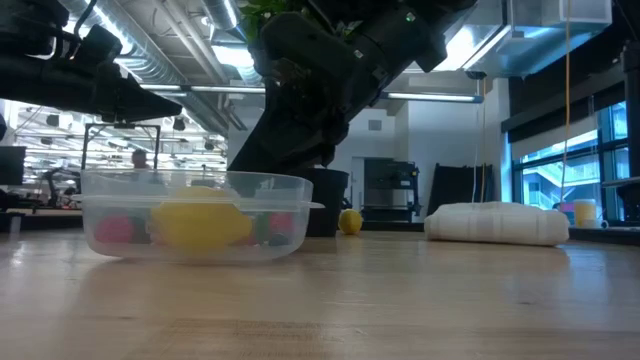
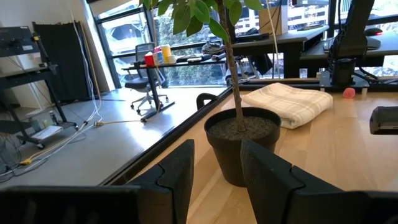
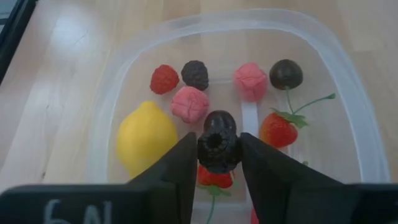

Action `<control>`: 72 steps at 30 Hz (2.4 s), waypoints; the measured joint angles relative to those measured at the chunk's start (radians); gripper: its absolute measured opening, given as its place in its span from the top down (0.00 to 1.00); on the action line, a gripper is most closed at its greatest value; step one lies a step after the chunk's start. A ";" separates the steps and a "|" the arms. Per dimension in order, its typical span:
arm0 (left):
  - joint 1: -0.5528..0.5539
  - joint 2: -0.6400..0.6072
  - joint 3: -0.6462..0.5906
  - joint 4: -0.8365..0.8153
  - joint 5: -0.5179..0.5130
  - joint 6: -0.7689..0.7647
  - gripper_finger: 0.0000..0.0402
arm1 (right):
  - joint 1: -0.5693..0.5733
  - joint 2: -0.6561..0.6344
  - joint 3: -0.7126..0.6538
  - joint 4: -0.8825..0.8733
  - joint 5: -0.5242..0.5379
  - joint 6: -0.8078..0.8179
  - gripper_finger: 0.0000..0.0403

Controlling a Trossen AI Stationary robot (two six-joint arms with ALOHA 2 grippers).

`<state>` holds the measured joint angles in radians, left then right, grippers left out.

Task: Pick and placing Produce into tupperware
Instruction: Put the blackberry into the transparent bin, then put the red cherry into the transparent bin

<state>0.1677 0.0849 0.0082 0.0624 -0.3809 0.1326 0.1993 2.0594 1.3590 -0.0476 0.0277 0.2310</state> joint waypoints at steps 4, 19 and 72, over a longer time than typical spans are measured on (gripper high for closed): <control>0.000 0.000 0.000 0.000 0.000 0.000 0.69 | 0.000 0.000 0.000 -0.004 0.000 0.001 0.65; 0.000 0.000 0.000 0.000 0.000 0.001 0.69 | 0.001 -0.043 -0.001 -0.060 -0.003 -0.002 0.53; 0.000 0.000 0.000 0.061 0.000 -0.016 0.69 | 0.845 -0.135 -0.002 -0.964 -0.122 1.929 0.53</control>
<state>0.1680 0.0847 0.0082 0.1238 -0.3806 0.1165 1.0447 1.9241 1.3571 -1.0120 -0.0948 2.1604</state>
